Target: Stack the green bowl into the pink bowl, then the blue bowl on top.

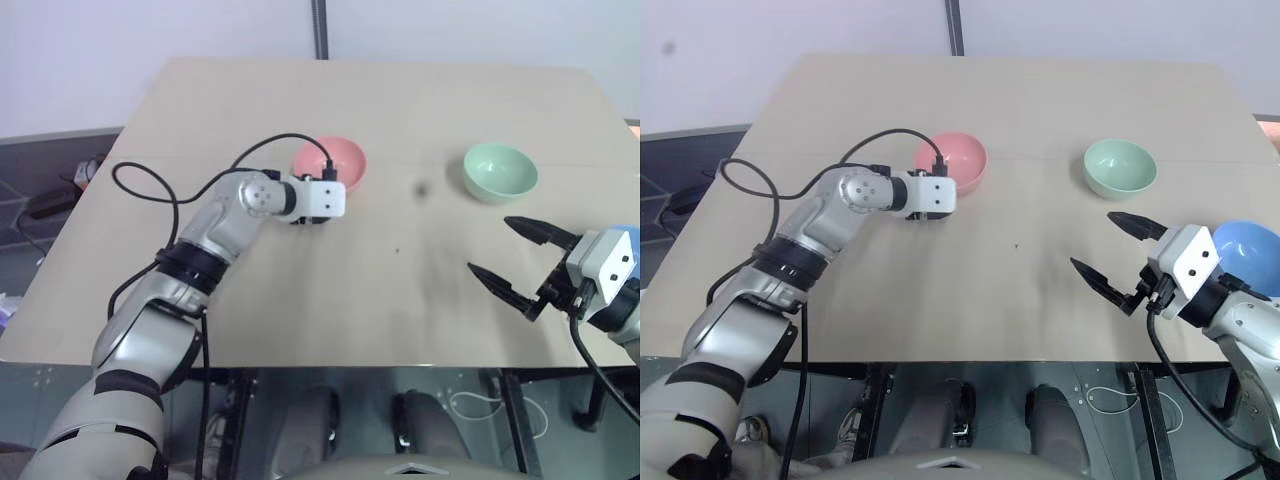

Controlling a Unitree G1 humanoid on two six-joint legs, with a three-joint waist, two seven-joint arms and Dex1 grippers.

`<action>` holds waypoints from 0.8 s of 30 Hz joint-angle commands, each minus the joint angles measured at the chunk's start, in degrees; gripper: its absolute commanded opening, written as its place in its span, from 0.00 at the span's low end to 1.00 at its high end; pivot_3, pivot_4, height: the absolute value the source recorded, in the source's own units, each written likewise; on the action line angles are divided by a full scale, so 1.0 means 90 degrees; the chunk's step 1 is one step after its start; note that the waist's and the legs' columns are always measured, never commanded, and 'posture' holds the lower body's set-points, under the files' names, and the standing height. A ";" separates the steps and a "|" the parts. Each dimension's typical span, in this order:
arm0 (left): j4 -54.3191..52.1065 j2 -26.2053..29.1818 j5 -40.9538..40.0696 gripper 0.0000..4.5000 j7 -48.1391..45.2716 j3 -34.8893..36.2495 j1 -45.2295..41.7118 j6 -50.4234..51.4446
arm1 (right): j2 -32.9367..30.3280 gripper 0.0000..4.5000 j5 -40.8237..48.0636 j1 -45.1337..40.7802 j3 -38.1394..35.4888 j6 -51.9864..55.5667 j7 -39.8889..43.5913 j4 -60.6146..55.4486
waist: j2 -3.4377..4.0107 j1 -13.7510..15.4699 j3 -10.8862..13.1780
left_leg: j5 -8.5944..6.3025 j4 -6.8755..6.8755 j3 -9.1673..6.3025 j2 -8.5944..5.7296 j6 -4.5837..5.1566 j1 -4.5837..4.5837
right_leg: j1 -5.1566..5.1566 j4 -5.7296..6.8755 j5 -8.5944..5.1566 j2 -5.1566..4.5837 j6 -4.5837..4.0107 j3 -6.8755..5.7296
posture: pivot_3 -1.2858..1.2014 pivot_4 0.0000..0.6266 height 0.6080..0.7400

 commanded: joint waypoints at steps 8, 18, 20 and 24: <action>-0.0893 -0.0481 -0.1488 0.01 -0.1562 0.0546 -0.0095 -0.0481 | 0.0288 1.00 -0.0353 0.0549 -0.0484 -0.0120 -0.0536 -0.0617 | 0.0002 -0.0008 0.0000 | 0.0003 0.0002 -0.0005 0.0002 -0.0005 -0.0002 | -0.0001 0.0004 0.0000 0.0000 0.0000 -0.0004 | 0.52 0.24 1.00; -0.1667 -0.0554 -0.1989 0.01 -0.2896 0.0161 0.0625 -0.1581 | 0.0691 1.00 -0.0576 0.1044 -0.0419 0.0234 -0.1117 -0.1060 | 0.0012 -0.0008 -0.0006 | 0.0001 0.0015 -0.0014 0.0004 0.0000 0.0021 | 0.0020 0.0025 0.0000 0.0007 -0.0001 -0.0005 | 0.52 0.24 1.00; -0.1432 -0.0648 -0.1964 0.08 -0.2952 0.0127 0.0547 -0.1704 | 0.0743 1.00 -0.0609 0.1030 -0.0357 0.0296 -0.1219 -0.1116 | 0.0012 -0.0002 -0.0007 | 0.0000 0.0020 -0.0017 0.0003 0.0002 0.0030 | 0.0033 0.0026 0.0000 0.0007 -0.0001 -0.0006 | 0.52 0.24 1.00; -0.1301 -0.0741 -0.2015 0.42 -0.3114 0.0130 0.0524 -0.1796 | 0.0673 1.00 -0.0812 0.1016 -0.0157 0.0553 -0.1334 -0.1194 | 0.0012 -0.0008 -0.0007 | 0.0000 0.0026 -0.0022 0.0000 0.0003 0.0025 | 0.0034 0.0025 0.0000 0.0008 0.0000 -0.0010 | 0.52 0.24 1.00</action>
